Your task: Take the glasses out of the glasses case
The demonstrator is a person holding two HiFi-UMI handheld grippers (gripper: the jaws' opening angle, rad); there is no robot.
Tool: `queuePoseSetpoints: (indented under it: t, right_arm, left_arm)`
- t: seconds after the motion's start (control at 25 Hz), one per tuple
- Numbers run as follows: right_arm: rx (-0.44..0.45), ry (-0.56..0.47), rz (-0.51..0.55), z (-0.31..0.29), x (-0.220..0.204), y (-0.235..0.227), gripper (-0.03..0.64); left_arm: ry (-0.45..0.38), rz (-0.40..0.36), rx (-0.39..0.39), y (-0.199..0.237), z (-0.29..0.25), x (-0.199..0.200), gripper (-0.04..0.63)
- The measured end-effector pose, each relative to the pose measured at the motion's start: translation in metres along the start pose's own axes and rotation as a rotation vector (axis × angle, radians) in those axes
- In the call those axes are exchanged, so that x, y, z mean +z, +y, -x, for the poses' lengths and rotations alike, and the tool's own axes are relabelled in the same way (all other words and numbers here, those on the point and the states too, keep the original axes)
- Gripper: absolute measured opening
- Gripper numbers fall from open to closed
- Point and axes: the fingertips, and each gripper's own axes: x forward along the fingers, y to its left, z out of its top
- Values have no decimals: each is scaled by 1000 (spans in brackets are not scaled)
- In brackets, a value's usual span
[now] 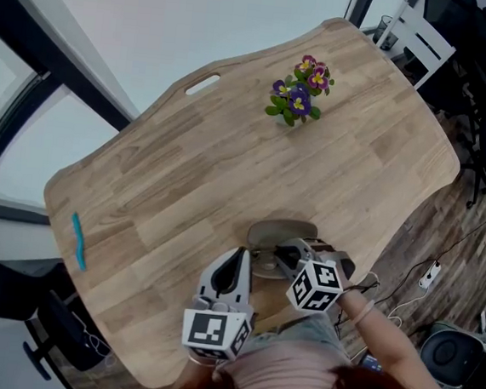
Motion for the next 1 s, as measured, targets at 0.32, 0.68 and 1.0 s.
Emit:
queuePoseSetpoints:
  t: [0.32, 0.68, 1.0]
  right_arm:
    - [20, 13, 107, 2, 2, 3, 14]
    - [-11, -17, 151, 14, 12, 2, 14]
    - [-83, -54, 132, 32, 22, -5, 12]
  left_arm:
    - [1, -4, 3, 2, 3, 2, 2]
    - [-22, -21, -8, -5, 9, 6, 2]
    - [-42, -31, -4, -8, 19, 9, 2]
